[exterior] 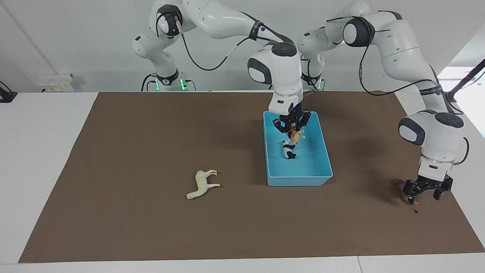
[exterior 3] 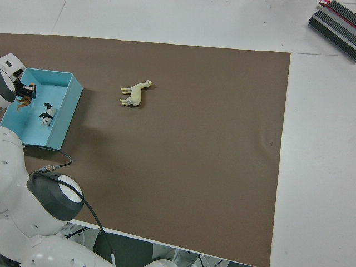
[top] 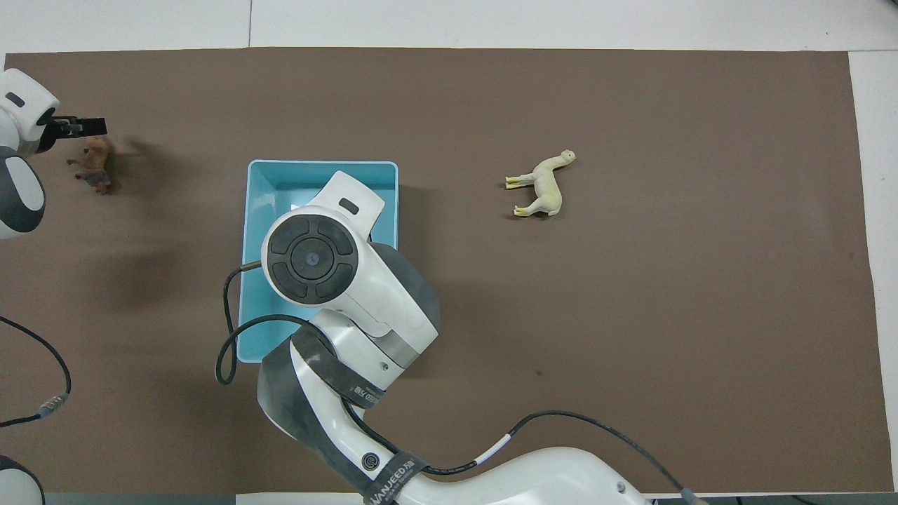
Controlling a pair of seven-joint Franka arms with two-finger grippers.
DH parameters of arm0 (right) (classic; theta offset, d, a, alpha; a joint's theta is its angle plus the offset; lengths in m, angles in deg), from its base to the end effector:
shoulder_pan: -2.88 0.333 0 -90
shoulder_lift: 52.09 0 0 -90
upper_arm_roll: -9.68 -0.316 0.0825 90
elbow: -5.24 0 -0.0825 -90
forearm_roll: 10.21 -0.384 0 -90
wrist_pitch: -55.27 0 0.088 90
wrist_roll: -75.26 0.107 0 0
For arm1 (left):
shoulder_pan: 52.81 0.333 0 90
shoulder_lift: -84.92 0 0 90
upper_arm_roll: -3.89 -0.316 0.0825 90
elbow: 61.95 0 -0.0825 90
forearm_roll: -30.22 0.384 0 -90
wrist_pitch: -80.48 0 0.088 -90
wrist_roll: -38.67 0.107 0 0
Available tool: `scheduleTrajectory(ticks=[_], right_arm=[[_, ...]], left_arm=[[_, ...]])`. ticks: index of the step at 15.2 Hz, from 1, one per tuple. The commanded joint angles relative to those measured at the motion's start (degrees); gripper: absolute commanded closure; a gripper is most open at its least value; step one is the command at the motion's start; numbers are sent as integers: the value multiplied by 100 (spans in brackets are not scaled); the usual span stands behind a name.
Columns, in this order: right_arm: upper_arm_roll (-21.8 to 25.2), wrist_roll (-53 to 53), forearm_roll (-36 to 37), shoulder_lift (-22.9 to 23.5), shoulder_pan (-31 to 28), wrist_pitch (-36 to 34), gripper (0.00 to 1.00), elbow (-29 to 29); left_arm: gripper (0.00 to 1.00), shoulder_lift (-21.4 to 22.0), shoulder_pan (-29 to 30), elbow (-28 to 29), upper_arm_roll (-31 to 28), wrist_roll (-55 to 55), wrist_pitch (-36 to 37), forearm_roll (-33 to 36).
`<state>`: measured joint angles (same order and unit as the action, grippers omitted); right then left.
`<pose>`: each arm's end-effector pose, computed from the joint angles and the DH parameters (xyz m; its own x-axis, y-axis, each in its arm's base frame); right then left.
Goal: Put all toys into storage box
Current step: 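Drop the deer with the right gripper while the left gripper grasps the horse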
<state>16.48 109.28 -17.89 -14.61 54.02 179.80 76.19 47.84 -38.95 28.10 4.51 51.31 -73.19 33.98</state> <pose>0.5241 0.5535 0.4144 0.9708 0.1302 0.2016 0.1714 -0.9641 -0.2027 0.7193 0.1686 0.3129 0.9028 -0.0660 0.4249 -0.0055 -0.9898 -0.1422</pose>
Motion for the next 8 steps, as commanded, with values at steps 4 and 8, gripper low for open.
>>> scheduleTrajectory(ticks=[4,8], right_arm=[[93,807,-50,-65,2,-840,0,-167],[698,852,-41,-248,-297,-1518,0,-389]], left_arm=[[0,79,161,672,52,72,-506,37],[57,140,82,813,52,54,-489,37]])
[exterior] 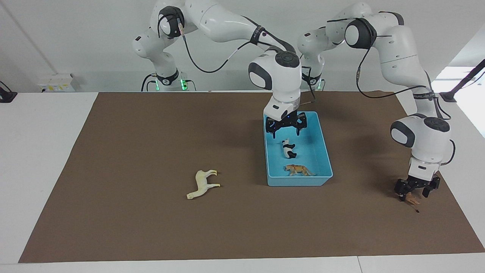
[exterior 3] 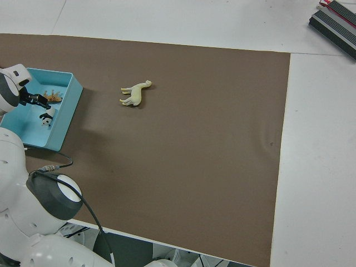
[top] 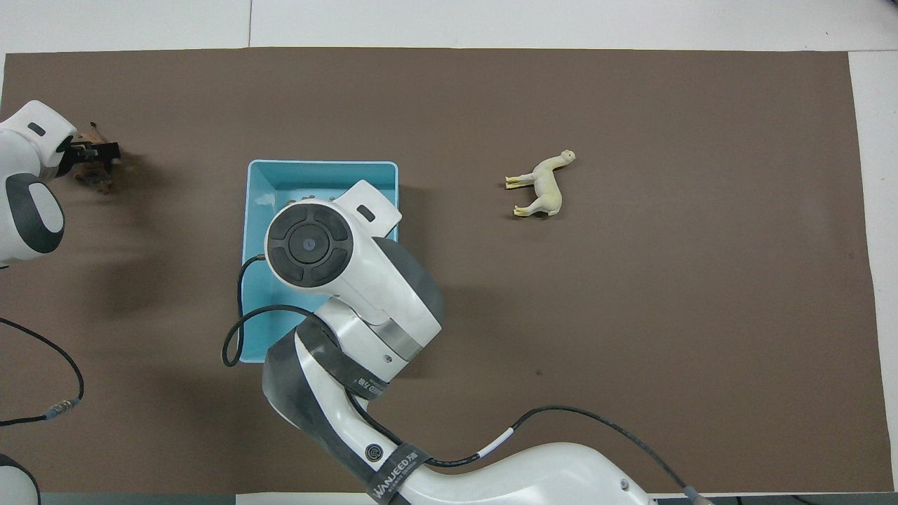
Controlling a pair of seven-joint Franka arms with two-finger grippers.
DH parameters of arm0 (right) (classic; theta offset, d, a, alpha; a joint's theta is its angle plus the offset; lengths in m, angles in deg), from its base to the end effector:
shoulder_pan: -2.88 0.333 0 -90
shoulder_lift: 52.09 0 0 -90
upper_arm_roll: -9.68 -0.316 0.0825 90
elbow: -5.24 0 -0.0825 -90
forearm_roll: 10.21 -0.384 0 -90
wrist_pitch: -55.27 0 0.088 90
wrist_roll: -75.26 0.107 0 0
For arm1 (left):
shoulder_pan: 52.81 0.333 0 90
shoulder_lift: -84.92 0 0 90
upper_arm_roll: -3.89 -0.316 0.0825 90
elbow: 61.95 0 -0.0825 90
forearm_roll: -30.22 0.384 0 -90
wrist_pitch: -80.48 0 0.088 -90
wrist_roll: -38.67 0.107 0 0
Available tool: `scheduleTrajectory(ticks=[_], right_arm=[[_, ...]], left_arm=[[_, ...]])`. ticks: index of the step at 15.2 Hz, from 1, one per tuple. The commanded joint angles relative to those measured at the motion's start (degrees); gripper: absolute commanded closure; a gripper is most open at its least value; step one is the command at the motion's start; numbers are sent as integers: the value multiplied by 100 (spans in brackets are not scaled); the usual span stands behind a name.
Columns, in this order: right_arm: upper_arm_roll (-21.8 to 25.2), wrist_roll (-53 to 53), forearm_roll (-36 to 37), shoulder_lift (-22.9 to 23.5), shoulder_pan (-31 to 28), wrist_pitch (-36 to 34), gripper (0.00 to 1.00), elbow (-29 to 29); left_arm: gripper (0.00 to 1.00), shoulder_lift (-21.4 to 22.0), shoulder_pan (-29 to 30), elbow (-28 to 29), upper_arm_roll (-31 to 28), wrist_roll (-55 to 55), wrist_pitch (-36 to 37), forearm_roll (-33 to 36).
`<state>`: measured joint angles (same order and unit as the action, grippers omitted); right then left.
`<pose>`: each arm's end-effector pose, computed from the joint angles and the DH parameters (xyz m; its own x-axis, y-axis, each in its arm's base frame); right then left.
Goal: Put all toys into storage box
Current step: 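Drop the deer with the right gripper while the left gripper grasps the horse, then lift the horse with the left gripper while the right gripper grasps the llama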
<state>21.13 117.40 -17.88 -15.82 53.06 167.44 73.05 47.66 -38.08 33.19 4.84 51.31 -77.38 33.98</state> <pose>0.5509 0.5054 0.4380 0.9928 -0.0592 0.1042 -0.0476 -0.9927 -0.1111 0.7010 0.1711 0.2778 0.9103 -0.0553 0.4103 -0.0011 -0.9913 -0.1314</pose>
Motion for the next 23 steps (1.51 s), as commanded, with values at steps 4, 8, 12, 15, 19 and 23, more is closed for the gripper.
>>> scheduleTrajectory(ticks=[4,8,12,15,19,23], right_arm=[[533,-257,-34,-138,-700,-354,0,57],[525,-1654,-69,-296,-1448,-153,0,751],[533,-2173,-60,-401,-1659,777,0,1664],[533,-2648,-60,-401,-1730,1358,0,2244],[525,-3062,-60,-507,-1757,1571,0,2685],[525,-3395,-69,-585,-1766,1780,0,2983]], left_arm=[[100,158,-102,190,28,2,71,2],[100,53,-321,-722,28,-138,1192,-42],[100,210,-821,-1400,63,-1156,2668,-69],[100,833,-1515,-1586,81,-2394,4049,-60],[100,1642,-2683,-1183,63,-4275,4730,-42],[56,2126,-3266,-121,63,-4824,4510,-33]])
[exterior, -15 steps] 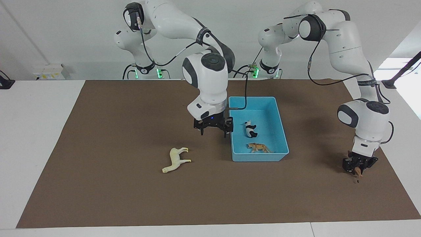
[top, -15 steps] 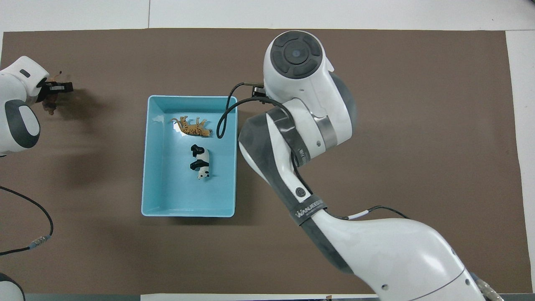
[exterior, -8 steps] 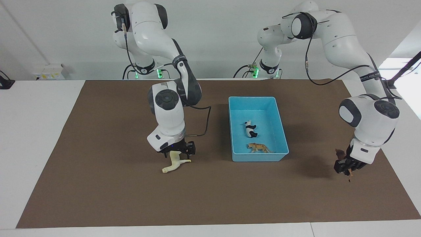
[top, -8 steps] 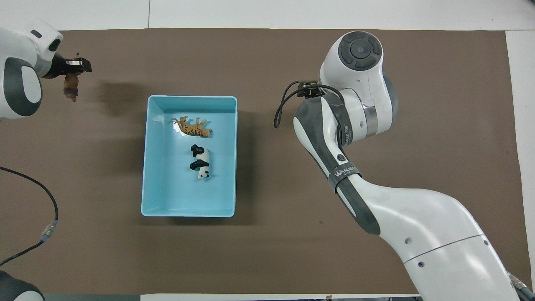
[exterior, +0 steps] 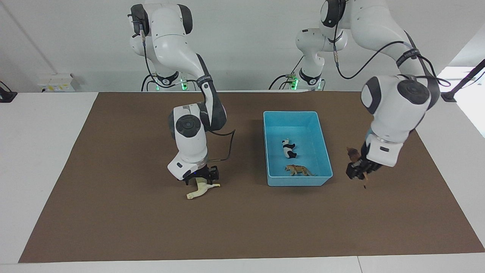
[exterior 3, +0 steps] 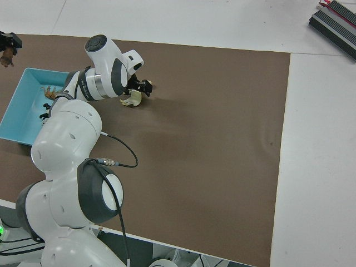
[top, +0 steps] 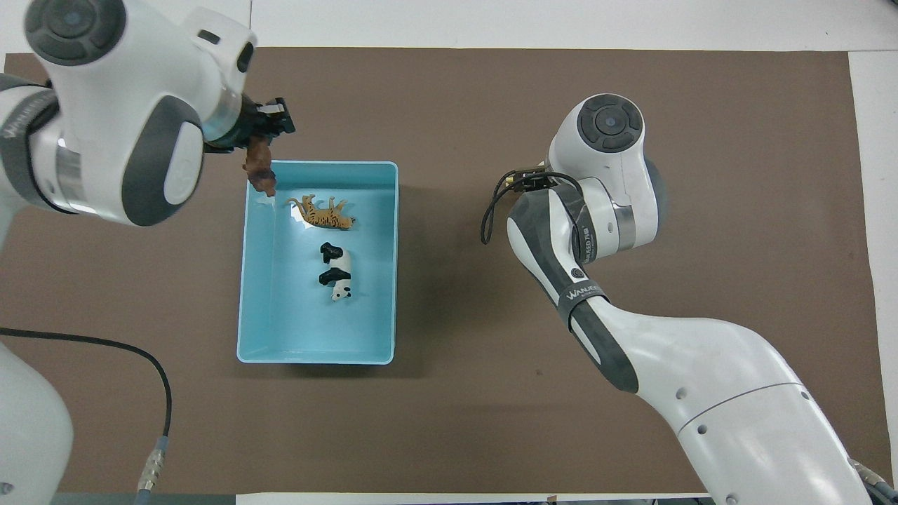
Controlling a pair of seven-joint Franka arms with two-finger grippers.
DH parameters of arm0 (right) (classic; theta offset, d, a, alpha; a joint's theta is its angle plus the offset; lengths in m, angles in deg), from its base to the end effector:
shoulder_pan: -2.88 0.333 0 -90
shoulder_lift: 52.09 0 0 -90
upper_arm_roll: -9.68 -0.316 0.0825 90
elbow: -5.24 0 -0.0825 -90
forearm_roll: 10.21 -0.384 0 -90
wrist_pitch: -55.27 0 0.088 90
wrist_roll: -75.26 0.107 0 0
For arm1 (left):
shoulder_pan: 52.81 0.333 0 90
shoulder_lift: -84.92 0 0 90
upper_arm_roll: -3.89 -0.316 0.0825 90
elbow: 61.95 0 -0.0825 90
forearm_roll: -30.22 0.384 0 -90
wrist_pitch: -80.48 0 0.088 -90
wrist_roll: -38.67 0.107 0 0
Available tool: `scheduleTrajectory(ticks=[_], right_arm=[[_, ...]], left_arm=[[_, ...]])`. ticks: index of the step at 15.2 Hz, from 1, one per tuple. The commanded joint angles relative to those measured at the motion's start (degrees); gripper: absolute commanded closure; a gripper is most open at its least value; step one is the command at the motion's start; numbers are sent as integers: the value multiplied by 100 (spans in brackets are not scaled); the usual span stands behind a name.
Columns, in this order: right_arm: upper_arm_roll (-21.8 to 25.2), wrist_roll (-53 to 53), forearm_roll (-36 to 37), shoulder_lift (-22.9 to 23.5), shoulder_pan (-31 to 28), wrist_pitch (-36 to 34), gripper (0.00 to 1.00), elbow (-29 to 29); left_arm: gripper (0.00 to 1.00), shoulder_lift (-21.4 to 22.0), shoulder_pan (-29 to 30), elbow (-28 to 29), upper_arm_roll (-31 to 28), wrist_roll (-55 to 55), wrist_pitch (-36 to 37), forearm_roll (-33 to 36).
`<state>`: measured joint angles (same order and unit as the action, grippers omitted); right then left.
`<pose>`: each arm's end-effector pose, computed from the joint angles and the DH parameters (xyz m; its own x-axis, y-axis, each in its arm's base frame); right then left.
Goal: Put all toys into storage box
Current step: 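Drop the horse with the left gripper while the right gripper lifts the llama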
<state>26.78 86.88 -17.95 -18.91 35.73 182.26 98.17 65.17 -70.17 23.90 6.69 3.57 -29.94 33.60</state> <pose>0.6563 0.2177 0.3012 0.9976 0.0434 0.0533 0.0412 -0.9983 0.0406 0.6348 -0.2240 0.4798 0.9656 0.2433 0.0920 0.2429 -0.9699 0.0154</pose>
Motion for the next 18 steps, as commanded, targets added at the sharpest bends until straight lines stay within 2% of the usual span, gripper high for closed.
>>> scheduleTrajectory(ticks=[1,2,3,4,5,7,9,12,13,16,18], right_arm=[[-40,-353,-62,-303,-24,552,0,663],[-40,-362,-53,-346,-24,738,0,822],[-40,-371,-53,-373,-15,800,27,893],[-31,-371,-53,-373,-7,784,69,894],[-40,-362,-62,-373,28,783,100,885],[-40,-353,-62,-364,46,644,100,728],[-57,-283,-71,-321,64,-82,100,150],[-101,575,-70,144,222,-1927,100,-1832],[-171,927,-97,267,292,-2272,100,-2388],[-618,1753,-97,312,581,-2206,100,-2937],[-891,2168,-149,313,1011,-1471,100,-2956]], left_arm=[[8,445,-40,932,-113,-23,-252,5],[0,455,12,925,-113,125,-278,5],[0,463,21,890,-130,301,-296,5],[0,507,21,846,-148,390,-235,5],[0,612,48,828,-157,390,-165,5],[0,788,144,749,-157,504,116,-4],[0,789,241,451,-157,837,510,-22],[0,981,424,186,-183,1627,1363,-22],[0,1112,582,195,-166,1830,1539,-31],[0,1456,741,239,-192,2270,2058,-48],[0,1693,847,352,-183,2341,2348,-48]])
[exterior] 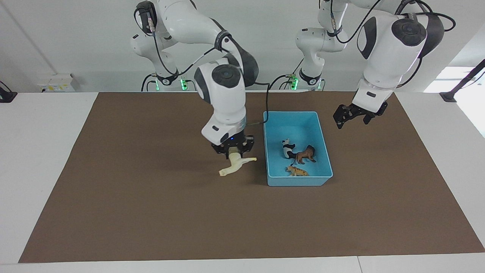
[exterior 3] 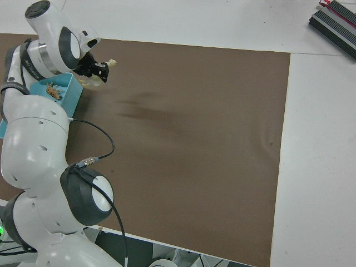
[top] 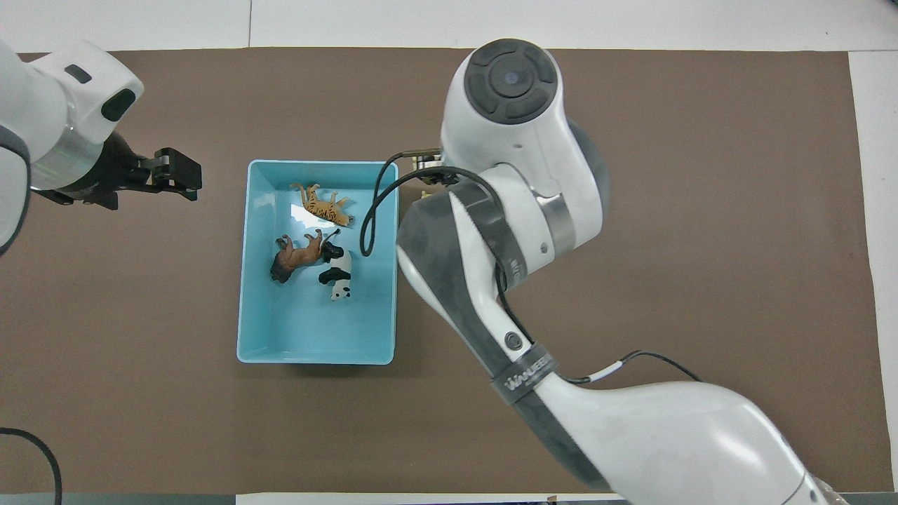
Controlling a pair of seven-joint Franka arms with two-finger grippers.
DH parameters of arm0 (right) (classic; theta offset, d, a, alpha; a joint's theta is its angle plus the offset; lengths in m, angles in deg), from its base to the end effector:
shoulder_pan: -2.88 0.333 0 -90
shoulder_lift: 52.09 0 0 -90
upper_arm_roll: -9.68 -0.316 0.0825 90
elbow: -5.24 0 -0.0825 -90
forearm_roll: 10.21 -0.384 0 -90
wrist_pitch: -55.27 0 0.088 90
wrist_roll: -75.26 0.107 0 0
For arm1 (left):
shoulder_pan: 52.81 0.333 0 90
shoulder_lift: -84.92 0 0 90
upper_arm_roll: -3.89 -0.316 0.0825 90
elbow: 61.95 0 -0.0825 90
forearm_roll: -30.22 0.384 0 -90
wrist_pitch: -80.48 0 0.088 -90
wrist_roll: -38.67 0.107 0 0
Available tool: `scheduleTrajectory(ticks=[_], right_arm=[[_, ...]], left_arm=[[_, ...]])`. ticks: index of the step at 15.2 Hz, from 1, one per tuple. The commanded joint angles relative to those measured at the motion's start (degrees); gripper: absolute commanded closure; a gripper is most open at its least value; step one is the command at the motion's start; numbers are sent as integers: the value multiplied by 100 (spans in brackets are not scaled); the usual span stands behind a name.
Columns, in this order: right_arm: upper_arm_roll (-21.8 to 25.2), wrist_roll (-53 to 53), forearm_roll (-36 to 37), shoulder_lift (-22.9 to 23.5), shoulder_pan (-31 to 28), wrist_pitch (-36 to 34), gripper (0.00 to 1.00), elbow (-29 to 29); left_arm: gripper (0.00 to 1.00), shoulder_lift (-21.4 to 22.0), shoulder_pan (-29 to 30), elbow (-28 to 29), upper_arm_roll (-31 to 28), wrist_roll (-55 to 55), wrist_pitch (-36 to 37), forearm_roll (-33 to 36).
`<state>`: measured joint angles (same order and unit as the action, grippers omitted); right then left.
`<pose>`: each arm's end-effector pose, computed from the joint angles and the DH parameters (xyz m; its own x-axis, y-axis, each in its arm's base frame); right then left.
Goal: Put all toys into storage box
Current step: 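Lower the cream llama into the box and open the right gripper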
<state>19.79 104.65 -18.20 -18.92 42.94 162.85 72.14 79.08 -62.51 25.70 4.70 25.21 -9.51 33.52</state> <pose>0.6133 0.4055 0.4762 0.9949 0.0066 0.1002 0.0170 -0.9944 -0.1038 0.5752 -0.1000 0.5859 0.9976 0.0513 -0.0463 0.0480 -0.9965 -0.0687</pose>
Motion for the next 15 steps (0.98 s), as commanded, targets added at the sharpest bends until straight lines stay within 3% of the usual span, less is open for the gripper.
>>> scheduleTrajectory(ticks=[1,4,5,6,11,13,15], right_arm=[[-212,410,-185,305,466,726,100,-291],[-203,445,-327,253,880,1482,100,392],[-203,541,-318,174,994,1693,43,690],[-203,681,-326,86,1030,1704,2,815],[-124,1649,-134,15,986,1432,0,597],[59,1632,129,-352,899,1379,0,623],[201,1536,157,-722,557,899,0,685]], left_arm=[[0,425,117,278,17,291,402,-41],[0,541,319,384,17,862,456,-41],[0,541,363,393,17,968,499,-41],[0,575,424,419,25,1012,517,-41],[0,891,987,795,421,1215,483,-58],[0,919,944,947,456,1224,133,-137],[0,848,961,833,456,1206,34,-329]])
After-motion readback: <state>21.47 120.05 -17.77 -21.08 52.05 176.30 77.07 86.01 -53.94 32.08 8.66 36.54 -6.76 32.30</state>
